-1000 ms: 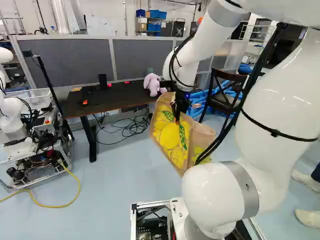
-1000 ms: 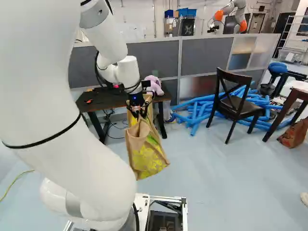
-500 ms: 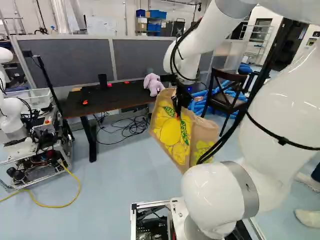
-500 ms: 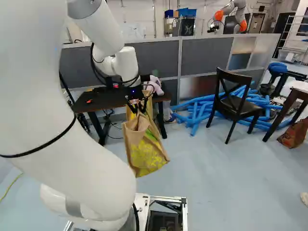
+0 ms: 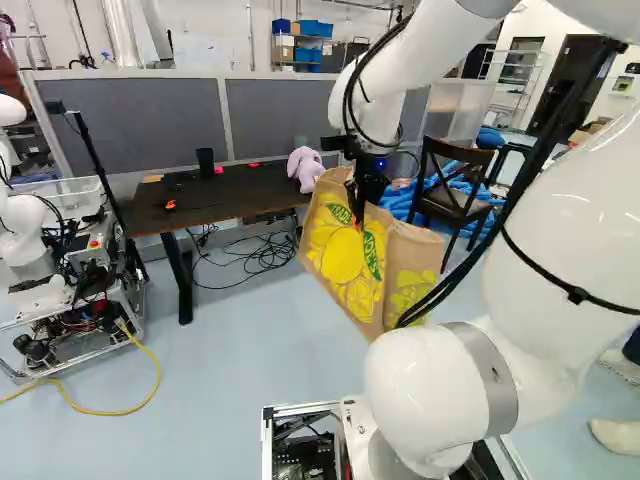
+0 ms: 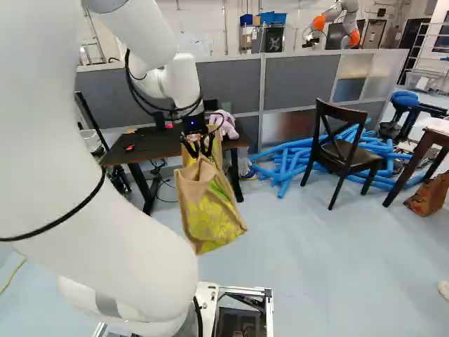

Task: Pick up the bag on the ground and place it on the table

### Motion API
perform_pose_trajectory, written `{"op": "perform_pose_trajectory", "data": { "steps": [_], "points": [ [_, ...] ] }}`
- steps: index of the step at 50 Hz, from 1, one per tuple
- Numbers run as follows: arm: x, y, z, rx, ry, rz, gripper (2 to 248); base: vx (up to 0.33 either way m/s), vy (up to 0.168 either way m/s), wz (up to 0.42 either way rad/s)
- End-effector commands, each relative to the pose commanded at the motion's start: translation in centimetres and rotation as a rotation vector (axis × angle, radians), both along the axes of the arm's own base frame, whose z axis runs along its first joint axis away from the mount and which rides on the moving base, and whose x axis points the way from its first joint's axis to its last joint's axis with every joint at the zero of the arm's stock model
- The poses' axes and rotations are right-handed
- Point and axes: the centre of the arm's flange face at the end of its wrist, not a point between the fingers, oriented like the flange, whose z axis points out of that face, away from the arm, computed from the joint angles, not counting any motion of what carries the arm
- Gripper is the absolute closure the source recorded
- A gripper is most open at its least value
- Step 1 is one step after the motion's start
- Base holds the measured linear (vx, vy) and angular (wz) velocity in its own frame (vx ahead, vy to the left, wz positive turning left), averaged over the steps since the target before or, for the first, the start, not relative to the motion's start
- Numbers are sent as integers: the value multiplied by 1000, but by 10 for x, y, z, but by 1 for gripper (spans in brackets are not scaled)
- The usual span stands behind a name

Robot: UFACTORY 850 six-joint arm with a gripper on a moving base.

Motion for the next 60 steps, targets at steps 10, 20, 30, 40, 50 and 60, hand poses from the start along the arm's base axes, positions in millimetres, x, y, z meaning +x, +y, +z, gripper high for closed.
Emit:
{"op": "perform_pose_trajectory", "data": {
  "steps": [10,20,30,40,50,60],
  "points": [
    [-1,0,15,-1,2,-1,228,0,0,0],
    [-2,0,30,-1,4,-2,228,0,0,0],
    [-3,0,45,-2,7,-3,228,0,0,0],
    [-4,0,60,-2,10,-4,228,0,0,0],
    [-5,0,75,-3,12,-4,228,0,0,0],
    [-5,0,90,-3,12,-5,228,0,0,0]
  ]
}}
